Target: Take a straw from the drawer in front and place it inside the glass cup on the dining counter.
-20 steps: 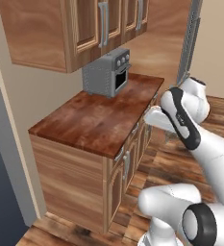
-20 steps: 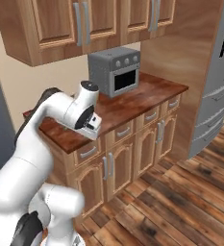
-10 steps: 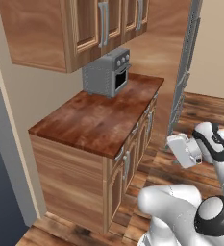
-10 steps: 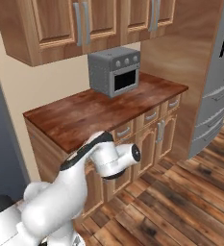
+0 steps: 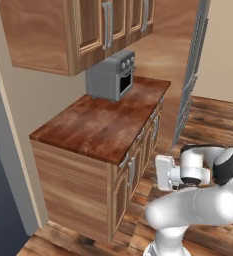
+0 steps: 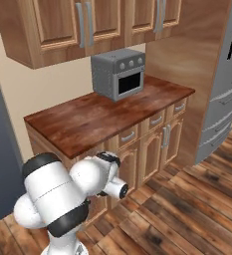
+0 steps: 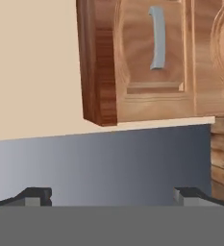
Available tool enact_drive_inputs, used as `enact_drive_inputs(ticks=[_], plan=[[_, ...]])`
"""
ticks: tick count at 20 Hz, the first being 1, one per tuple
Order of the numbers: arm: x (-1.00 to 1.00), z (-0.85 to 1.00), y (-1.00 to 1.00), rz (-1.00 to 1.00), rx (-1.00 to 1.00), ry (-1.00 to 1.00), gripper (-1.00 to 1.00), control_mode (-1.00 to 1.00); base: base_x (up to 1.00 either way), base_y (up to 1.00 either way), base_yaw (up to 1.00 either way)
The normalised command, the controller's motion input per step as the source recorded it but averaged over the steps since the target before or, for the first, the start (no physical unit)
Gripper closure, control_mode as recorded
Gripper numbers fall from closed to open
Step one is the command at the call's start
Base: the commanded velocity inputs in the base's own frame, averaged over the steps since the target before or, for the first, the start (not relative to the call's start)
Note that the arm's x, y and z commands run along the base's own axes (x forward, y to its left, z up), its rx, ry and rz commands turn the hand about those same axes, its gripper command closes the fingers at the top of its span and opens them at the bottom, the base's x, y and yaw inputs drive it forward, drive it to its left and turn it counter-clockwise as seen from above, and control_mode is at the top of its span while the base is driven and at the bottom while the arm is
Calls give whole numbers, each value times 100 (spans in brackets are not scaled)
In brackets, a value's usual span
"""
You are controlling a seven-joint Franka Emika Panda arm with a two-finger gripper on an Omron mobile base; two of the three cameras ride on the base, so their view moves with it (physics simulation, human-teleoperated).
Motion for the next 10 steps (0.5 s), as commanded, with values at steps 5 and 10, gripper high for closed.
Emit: enact_drive_inputs(ticks=[5,10], plan=[[82,-21,0,6,31,0,-100,-100,0,0,0],[63,-12,0,10,22,0,-100,-100,0,0,0]])
